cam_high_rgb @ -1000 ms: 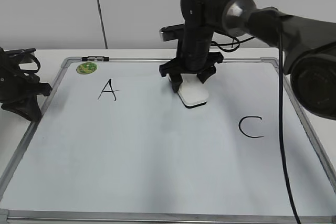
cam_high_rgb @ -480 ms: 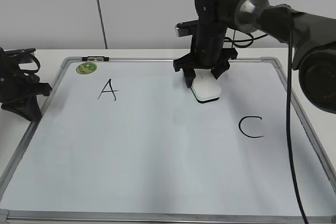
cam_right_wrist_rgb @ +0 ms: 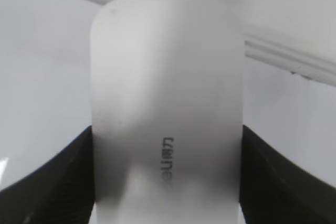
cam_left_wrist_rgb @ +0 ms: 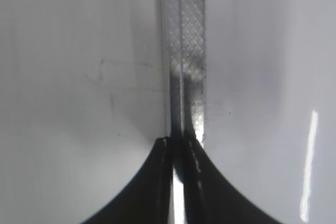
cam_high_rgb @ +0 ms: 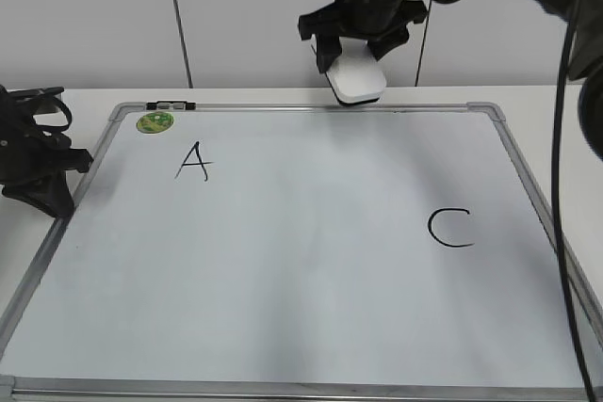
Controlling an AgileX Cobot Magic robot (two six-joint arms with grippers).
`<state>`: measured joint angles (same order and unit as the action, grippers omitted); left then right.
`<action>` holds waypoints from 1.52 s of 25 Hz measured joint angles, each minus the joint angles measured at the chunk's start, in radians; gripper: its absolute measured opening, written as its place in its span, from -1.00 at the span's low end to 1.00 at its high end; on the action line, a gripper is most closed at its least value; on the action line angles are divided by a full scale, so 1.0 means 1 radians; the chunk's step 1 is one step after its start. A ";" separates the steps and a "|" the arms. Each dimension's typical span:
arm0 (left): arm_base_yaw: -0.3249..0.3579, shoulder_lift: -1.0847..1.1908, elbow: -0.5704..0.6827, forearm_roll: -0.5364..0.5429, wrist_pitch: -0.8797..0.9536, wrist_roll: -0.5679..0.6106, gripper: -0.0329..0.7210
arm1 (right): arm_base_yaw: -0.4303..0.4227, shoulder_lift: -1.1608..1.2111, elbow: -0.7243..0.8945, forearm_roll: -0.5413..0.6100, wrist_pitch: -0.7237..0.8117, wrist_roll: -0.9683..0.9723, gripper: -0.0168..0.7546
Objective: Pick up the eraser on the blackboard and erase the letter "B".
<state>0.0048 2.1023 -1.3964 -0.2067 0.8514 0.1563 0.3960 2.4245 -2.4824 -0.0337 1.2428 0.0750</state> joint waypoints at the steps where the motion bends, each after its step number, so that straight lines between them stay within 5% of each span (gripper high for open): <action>1: 0.000 0.000 0.000 0.000 0.000 0.000 -0.88 | 0.000 -0.022 0.000 0.004 0.002 -0.003 0.46; 9: 0.000 0.000 0.000 0.000 0.000 0.000 -0.88 | -0.003 -0.196 0.114 -0.010 0.011 -0.028 0.46; 18: 0.000 0.000 0.000 0.000 0.000 0.000 -0.88 | -0.030 -0.440 0.495 -0.113 0.012 -0.039 0.46; 30: 0.000 0.000 0.000 0.000 0.000 0.000 -0.88 | -0.279 -0.646 0.958 -0.039 -0.085 -0.037 0.46; 38: 0.000 0.000 0.000 0.000 0.000 0.000 -0.88 | -0.322 -0.654 1.160 0.021 -0.301 -0.031 0.46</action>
<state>0.0048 2.1023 -1.3964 -0.2067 0.8514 0.1563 0.0739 1.7705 -1.3226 -0.0130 0.9423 0.0435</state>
